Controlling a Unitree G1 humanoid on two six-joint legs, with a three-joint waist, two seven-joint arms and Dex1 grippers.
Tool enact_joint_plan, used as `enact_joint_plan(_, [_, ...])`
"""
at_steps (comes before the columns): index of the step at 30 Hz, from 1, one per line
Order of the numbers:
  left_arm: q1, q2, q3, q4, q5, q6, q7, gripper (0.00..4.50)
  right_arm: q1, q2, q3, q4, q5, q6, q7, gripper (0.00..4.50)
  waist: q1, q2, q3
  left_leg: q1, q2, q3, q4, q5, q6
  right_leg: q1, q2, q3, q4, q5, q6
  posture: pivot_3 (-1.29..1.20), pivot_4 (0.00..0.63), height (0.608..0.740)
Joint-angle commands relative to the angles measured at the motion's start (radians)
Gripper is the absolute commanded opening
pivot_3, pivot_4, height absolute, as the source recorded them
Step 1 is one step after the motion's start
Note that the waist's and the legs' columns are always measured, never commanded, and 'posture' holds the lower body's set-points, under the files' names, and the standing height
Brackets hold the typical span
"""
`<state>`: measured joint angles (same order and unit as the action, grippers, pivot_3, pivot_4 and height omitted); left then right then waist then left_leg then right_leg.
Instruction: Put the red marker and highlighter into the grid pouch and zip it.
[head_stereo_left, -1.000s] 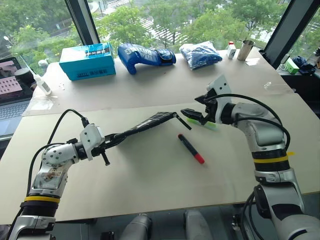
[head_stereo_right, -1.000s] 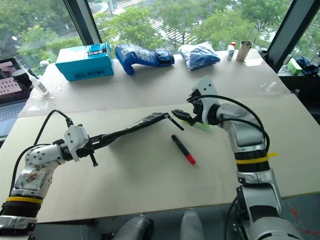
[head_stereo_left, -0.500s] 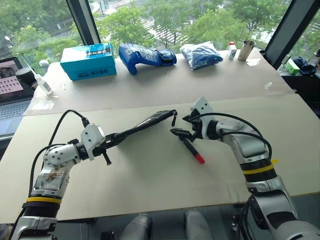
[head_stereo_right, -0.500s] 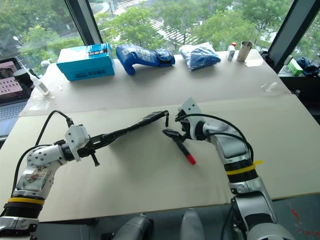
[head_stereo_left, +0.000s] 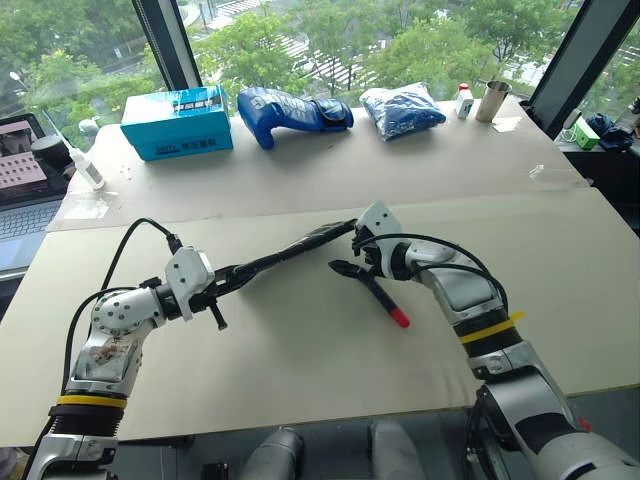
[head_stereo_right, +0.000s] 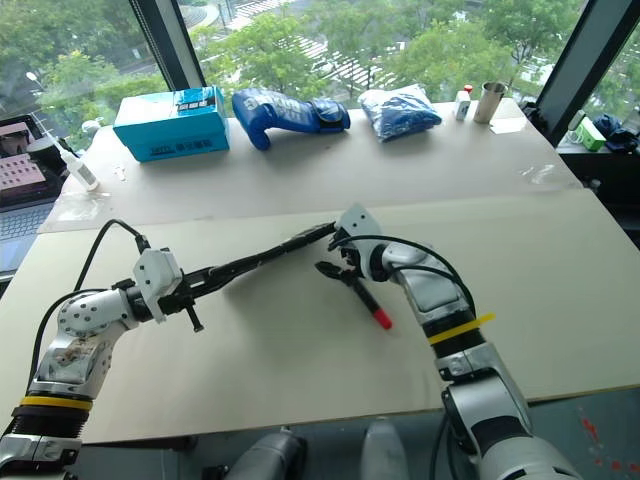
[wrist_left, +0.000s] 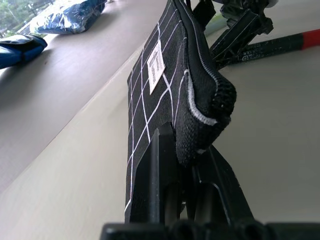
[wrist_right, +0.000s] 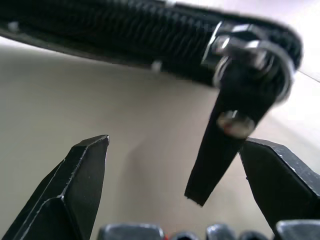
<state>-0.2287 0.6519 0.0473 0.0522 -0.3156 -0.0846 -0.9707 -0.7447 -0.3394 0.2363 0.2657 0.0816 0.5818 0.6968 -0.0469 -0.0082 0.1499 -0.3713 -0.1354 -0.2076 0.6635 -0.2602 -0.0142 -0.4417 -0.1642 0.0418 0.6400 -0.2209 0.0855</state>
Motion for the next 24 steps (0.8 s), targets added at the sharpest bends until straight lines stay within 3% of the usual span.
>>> enact_joint_plan(1, [0.008, 0.001, 0.024, -0.038, -0.007, 0.002, 0.011, 0.00, -0.034, -0.013, -0.032, -0.003, -0.002, -0.032, 0.000, 4.46, -0.001, 0.000, 0.000, 0.000, 0.000, 0.000, 0.000, 0.000, 0.000, 0.000, 0.000, 0.000, 0.000, 0.000, 0.000, 0.00, 0.150, 0.740])
enact_joint_plan(2, [0.011, 0.002, 0.024, -0.039, -0.006, 0.001, 0.012, 0.00, -0.035, -0.018, -0.036, -0.003, -0.002, -0.033, 0.003, 4.46, 0.000, 0.000, 0.000, 0.000, 0.000, 0.000, 0.000, 0.000, 0.000, 0.000, 0.000, 0.000, 0.000, 0.000, 0.000, 0.00, 0.150, 0.740])
enact_joint_plan(6, [0.015, 0.004, 0.024, -0.037, -0.001, -0.001, 0.013, 0.00, -0.030, -0.033, -0.040, -0.022, 0.003, -0.036, 0.016, 3.45, 0.000, 0.000, 0.000, 0.000, 0.000, 0.000, 0.000, 0.000, 0.000, 0.000, 0.000, 0.000, 0.000, 0.000, 0.000, 0.00, 0.150, 0.740])
enact_joint_plan(16, [0.009, 0.003, 0.018, -0.011, 0.020, -0.018, 0.018, 0.00, -0.002, -0.047, -0.058, -0.127, 0.053, -0.013, 0.081, 0.07, 0.000, 0.000, 0.000, 0.000, 0.000, 0.000, 0.000, 0.000, 0.000, 0.000, 0.000, 0.000, 0.000, 0.000, 0.000, 0.00, 0.150, 0.740])
enact_joint_plan(24, [-0.009, -0.007, 0.014, 0.004, 0.026, -0.019, 0.018, 0.00, 0.021, -0.064, -0.023, -0.183, 0.044, 0.014, 0.123, 0.02, 0.001, 0.000, 0.000, 0.000, 0.000, 0.000, 0.000, 0.000, 0.000, 0.000, 0.000, 0.000, 0.000, 0.000, 0.000, 0.00, 0.150, 0.740])
